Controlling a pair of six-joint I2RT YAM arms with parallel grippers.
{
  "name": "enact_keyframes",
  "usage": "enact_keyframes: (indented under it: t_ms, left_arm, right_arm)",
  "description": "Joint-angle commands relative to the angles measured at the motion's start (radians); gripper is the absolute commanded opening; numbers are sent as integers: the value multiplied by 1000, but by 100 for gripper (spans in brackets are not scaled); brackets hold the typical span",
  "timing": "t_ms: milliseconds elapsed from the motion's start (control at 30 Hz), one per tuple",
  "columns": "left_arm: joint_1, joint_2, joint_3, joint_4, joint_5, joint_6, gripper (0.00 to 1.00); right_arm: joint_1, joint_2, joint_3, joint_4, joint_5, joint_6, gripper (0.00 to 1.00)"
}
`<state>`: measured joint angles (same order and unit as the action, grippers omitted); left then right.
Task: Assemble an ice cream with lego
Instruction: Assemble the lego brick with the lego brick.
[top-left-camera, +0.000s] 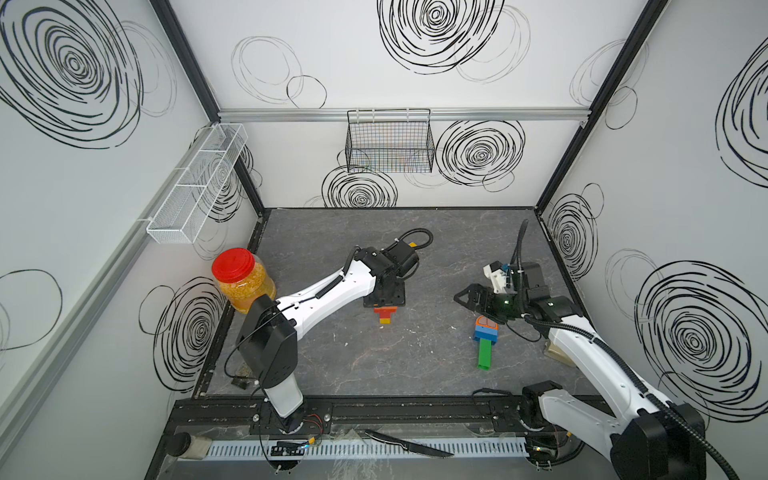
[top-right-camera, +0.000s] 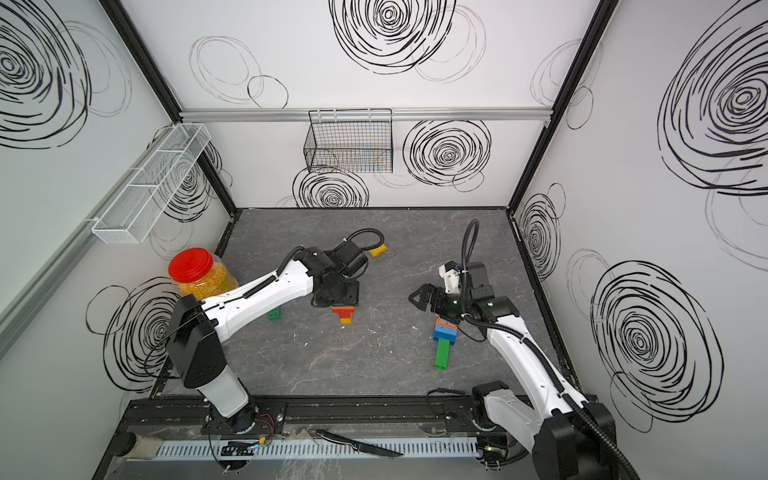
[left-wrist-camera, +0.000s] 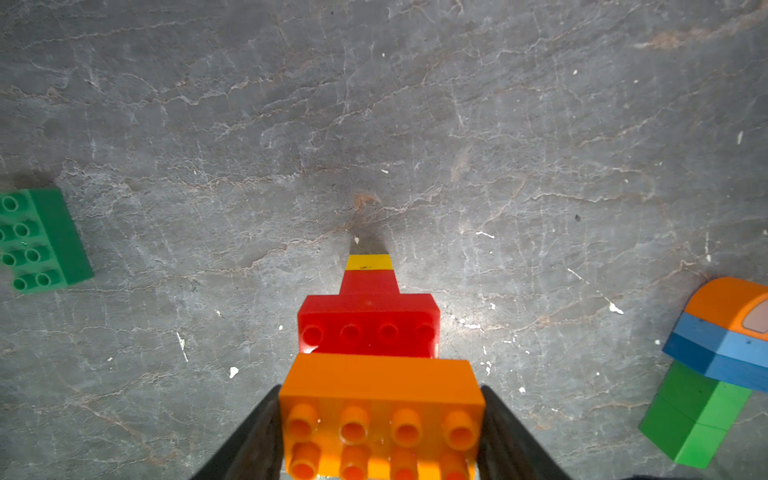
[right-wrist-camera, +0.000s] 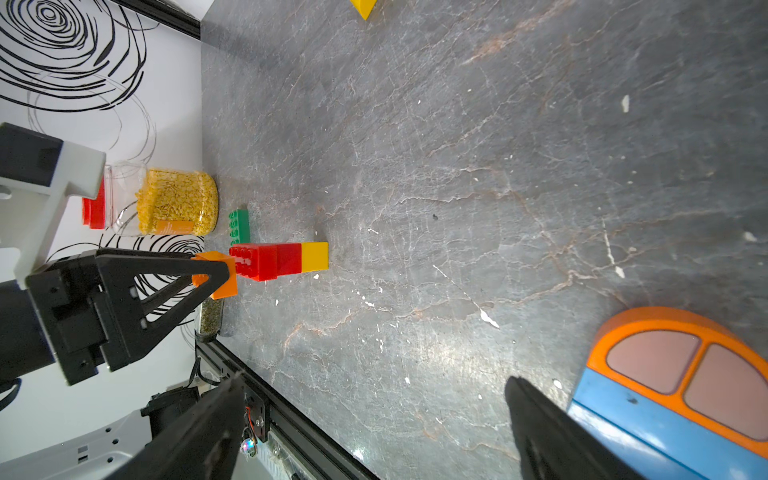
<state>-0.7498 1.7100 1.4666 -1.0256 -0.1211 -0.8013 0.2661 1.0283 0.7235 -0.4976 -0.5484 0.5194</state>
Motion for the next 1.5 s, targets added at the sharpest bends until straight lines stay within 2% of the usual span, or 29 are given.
enact_keyframes:
  t_ms: [0,333,1467]
  left_arm:
    - [16,17,34,-30,-27,20,50]
    - [36,34,50,-39,-20,62,50]
    - [15,36,-8,-4,-1,42,50]
  right_arm:
    - [4,-14,10,-5,0,0,100]
    - [4,-15,13,-11,6,1,100]
    - [2,-20,4,-14,11,2,100]
